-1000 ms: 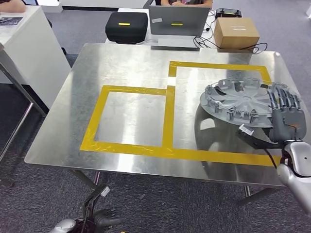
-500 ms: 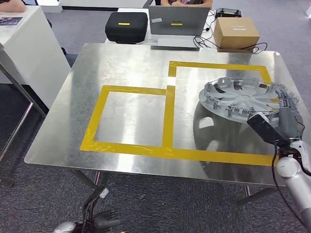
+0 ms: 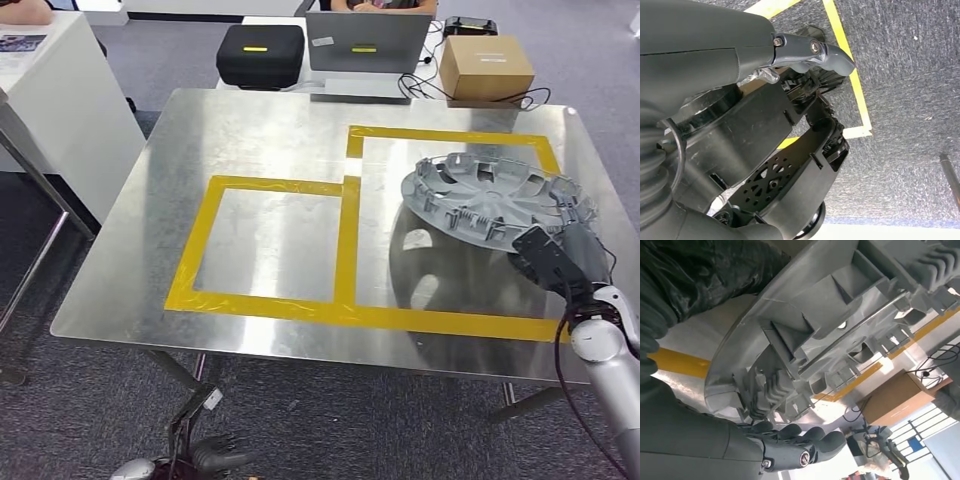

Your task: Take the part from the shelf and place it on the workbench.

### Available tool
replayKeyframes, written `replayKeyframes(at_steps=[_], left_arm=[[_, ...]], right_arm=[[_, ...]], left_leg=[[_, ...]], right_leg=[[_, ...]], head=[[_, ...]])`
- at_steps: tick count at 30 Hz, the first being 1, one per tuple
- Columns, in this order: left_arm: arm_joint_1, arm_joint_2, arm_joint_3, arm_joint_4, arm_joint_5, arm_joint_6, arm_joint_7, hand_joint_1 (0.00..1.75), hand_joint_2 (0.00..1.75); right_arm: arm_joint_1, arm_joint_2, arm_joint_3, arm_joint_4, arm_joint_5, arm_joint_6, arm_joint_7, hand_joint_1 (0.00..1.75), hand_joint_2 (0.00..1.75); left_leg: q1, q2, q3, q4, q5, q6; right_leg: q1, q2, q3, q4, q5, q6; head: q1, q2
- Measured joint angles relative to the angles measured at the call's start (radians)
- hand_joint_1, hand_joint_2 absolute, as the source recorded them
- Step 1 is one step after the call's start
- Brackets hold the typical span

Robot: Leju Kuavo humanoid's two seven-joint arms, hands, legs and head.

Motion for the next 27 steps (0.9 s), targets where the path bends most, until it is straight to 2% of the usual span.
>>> replayKeyframes(at_steps=[3,8,13,15,18,22,27], left_arm=[[0.000,0.000,0.000,0.000,0.002,-0.001,-0.003,0.00,1.75],[-0.002,0.004,-0.001,0.001,0.018,-0.018,-0.024,0.00,1.75],[-0.006,0.007,-0.003,0.007,0.028,-0.032,-0.032,0.00,1.75],[-0.009,0.008,-0.005,0.011,0.031,-0.036,-0.035,0.00,1.75],[-0.012,0.012,-0.009,0.017,0.035,-0.038,-0.037,0.00,1.75],[-0.011,0.015,-0.015,0.027,0.035,-0.049,-0.044,0.00,1.75],[-0.011,0.017,-0.017,0.036,0.035,-0.056,-0.048,0.00,1.75]], right_arm=[[0.001,0.001,-0.007,-0.002,-0.062,0.079,0.010,0.00,1.75],[0.005,0.000,-0.029,-0.008,-0.294,0.346,0.030,0.00,1.75],[0.008,-0.013,-0.030,-0.009,-0.417,0.506,0.057,0.00,1.75],[0.010,-0.028,-0.021,-0.016,-0.396,0.523,0.055,0.00,1.75],[0.013,-0.069,0.023,-0.048,-0.276,0.489,0.062,0.00,1.75],[0.011,-0.154,0.112,-0.101,-0.116,0.477,0.097,0.00,1.75],[0.015,-0.238,0.188,-0.175,-0.059,0.471,0.117,0.00,1.75]], left_leg=[[0.000,0.000,0.000,0.000,0.000,0.000],[0.000,0.000,0.000,0.000,0.000,0.000],[0.000,0.000,0.000,0.000,0.000,0.000],[0.000,0.000,0.000,0.000,0.000,0.000],[0.000,0.000,0.000,0.000,0.000,0.000],[-0.001,-0.001,-0.001,0.000,0.000,0.000],[-0.001,-0.001,-0.001,0.000,0.000,0.000]], right_leg=[[0.000,0.000,0.000,0.000,0.000,0.000],[0.000,0.000,-0.001,0.000,0.000,0.000],[0.000,0.000,-0.001,0.000,0.000,0.000],[0.000,0.000,-0.001,0.000,0.000,0.000],[0.000,0.000,-0.001,0.000,0.000,0.000],[-0.001,-0.001,-0.001,0.000,0.000,0.000],[-0.001,-0.001,-0.001,0.000,0.000,0.000]], head=[[0.000,0.000],[0.000,0.000],[0.000,0.000],[0.000,0.000],[0.000,0.000],[0.000,0.000],[0.000,0.000]])
